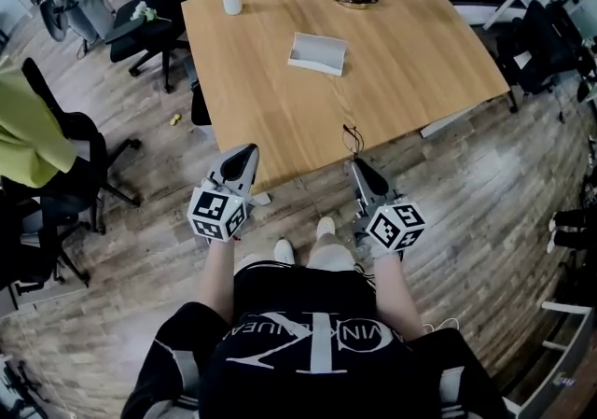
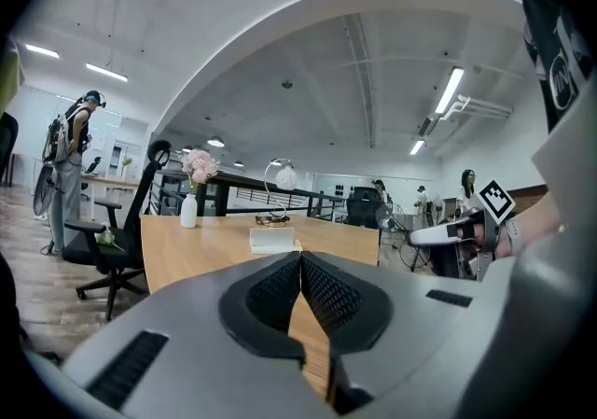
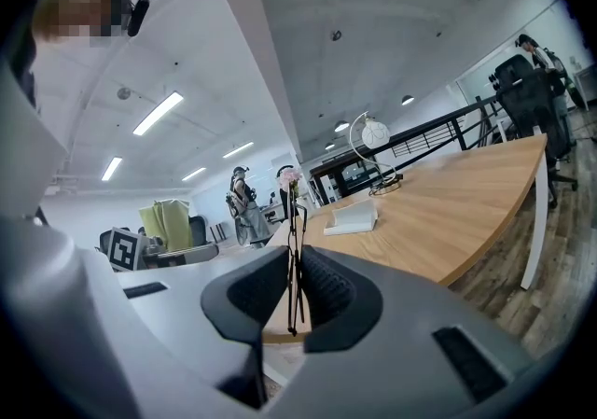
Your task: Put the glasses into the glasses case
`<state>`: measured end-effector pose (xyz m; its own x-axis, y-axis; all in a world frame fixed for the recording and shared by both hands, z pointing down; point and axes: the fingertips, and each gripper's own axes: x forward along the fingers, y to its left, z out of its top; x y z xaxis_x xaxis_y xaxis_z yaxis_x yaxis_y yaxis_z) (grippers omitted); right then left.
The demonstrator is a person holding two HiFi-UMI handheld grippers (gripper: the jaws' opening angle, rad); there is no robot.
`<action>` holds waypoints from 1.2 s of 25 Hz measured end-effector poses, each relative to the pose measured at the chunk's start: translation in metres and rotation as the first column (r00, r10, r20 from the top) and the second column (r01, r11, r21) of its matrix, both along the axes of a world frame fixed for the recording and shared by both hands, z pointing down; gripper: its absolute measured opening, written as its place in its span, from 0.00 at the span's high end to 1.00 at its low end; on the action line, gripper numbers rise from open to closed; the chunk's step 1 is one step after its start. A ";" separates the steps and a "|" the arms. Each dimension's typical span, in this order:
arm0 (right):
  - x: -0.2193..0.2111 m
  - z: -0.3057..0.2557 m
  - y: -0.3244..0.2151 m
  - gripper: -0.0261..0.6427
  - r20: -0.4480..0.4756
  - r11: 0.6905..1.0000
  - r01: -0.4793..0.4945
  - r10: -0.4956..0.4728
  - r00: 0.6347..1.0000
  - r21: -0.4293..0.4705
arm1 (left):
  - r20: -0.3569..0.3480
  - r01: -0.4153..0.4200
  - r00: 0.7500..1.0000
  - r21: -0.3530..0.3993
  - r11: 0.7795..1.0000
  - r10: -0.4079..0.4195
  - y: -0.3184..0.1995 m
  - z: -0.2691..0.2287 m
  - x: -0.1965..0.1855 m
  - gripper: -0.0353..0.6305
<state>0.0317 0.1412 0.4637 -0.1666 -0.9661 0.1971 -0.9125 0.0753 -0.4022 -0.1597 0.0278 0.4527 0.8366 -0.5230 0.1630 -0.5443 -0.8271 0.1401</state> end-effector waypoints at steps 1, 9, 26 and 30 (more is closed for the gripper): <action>0.002 0.001 -0.004 0.88 0.003 1.000 0.002 -0.002 1.000 0.001 | 0.000 0.001 1.000 -0.001 1.000 -0.001 -0.003 0.001 0.002 0.92; 0.022 0.005 -0.070 0.88 0.000 0.994 0.108 -0.108 0.994 0.007 | -0.001 0.080 0.997 0.009 0.997 -0.080 -0.050 0.001 0.019 0.92; 0.073 0.017 -0.181 0.88 -0.010 0.948 0.317 -0.318 0.948 -0.032 | 0.058 0.169 0.984 -0.006 0.986 -0.168 -0.127 0.005 0.085 0.92; 0.078 0.020 -0.195 0.88 0.008 0.940 0.338 -0.338 0.941 -0.049 | 0.071 0.182 0.981 -0.017 0.983 -0.181 -0.135 0.006 0.090 0.92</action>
